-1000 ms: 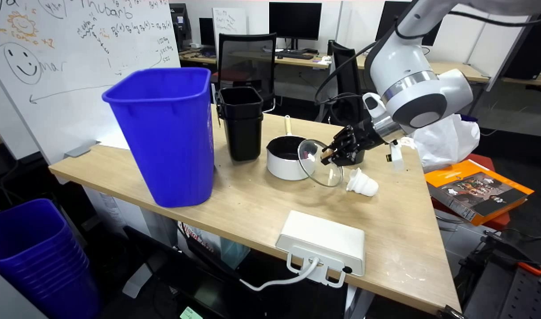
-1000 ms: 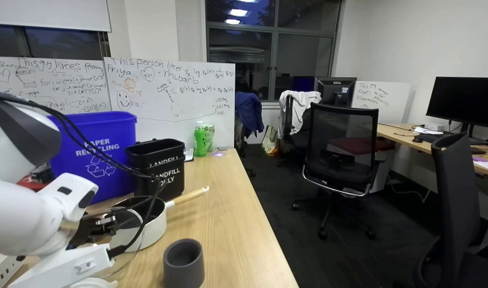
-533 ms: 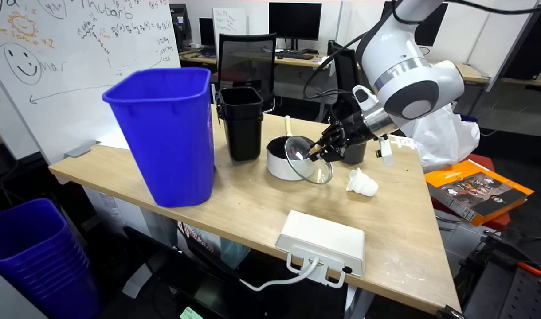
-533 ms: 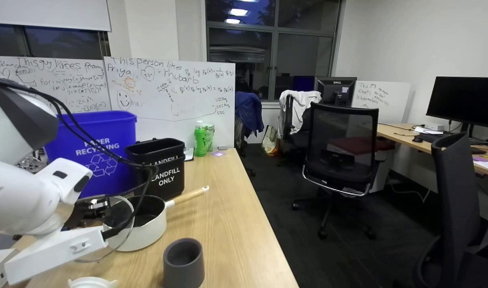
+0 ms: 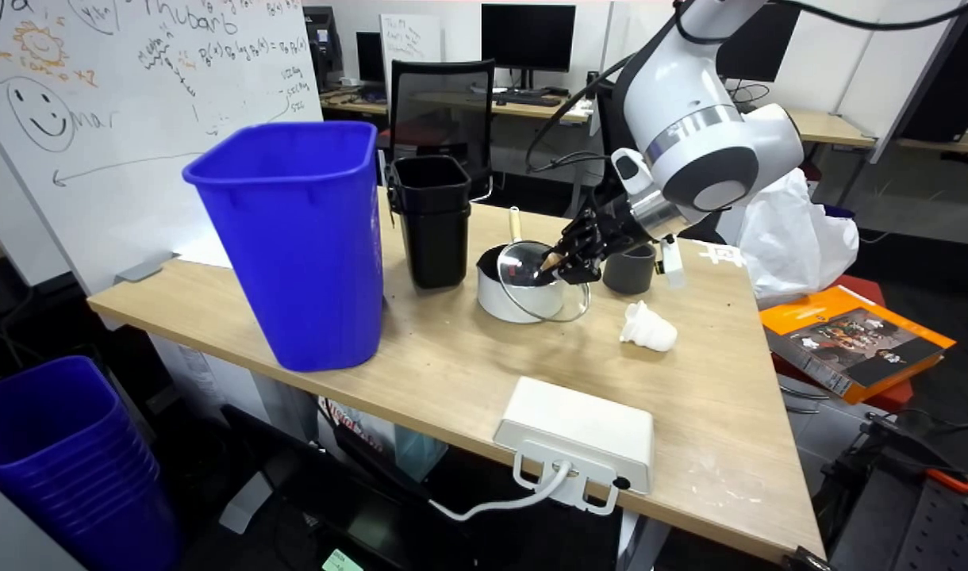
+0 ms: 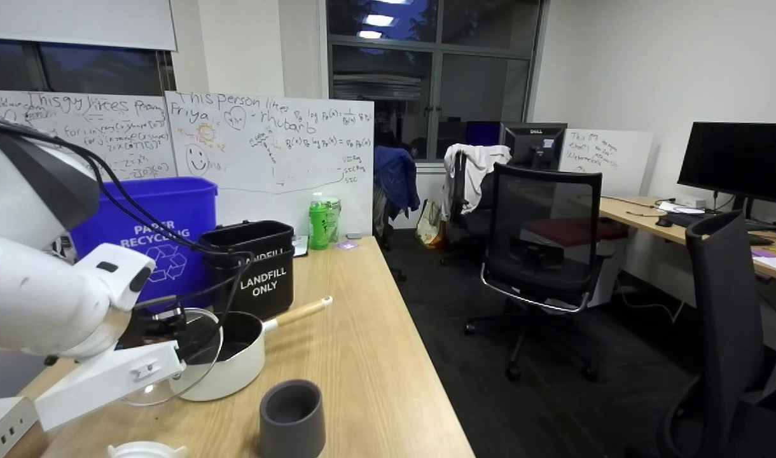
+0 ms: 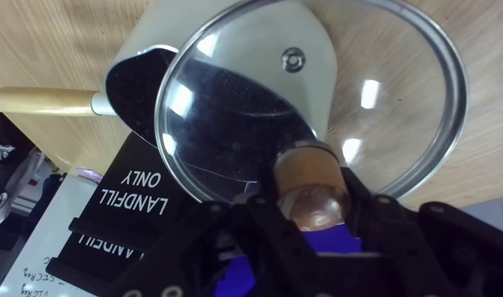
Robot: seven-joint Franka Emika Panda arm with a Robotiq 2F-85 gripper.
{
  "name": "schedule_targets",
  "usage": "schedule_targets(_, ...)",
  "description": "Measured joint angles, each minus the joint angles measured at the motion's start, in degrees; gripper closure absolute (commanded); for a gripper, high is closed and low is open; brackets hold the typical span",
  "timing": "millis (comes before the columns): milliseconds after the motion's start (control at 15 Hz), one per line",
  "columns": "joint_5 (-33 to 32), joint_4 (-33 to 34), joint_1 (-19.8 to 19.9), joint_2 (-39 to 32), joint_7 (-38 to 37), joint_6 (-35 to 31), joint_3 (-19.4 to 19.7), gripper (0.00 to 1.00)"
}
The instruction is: Pick the lid and put it on the pot
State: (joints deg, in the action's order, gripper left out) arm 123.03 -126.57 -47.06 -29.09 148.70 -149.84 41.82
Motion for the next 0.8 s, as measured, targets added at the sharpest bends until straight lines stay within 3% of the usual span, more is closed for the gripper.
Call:
schedule_targets(733,0.01,0.34,-0.05,-0.37,-0.05,-0.51,0.00,0.59)
schedule_targets(800,0.01,0.34,-0.05,-0.37,-0.05,-0.51,0.00,0.84)
